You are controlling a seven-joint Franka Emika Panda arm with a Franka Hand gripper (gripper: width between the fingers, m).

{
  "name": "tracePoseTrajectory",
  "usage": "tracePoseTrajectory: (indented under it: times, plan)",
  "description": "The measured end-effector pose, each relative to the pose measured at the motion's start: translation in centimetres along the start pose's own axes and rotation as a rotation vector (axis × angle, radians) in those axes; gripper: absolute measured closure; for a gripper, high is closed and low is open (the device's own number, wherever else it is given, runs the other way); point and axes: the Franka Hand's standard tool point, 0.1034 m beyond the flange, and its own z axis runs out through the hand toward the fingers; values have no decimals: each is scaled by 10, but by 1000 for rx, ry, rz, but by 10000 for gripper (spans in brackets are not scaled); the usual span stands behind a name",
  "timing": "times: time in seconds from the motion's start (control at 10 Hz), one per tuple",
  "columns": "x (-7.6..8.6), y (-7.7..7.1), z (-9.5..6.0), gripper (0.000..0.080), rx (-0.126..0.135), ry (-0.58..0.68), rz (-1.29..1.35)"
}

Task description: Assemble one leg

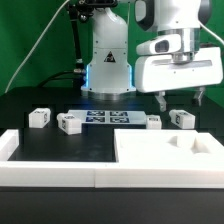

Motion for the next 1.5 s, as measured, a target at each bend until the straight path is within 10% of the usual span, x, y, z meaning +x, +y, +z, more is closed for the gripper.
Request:
tracePoseTrajectory:
  times: [0.6, 1.5]
  plan:
    - [-10, -11, 6, 151, 9, -92, 73]
    - [-17, -30, 13, 151, 81, -901, 90]
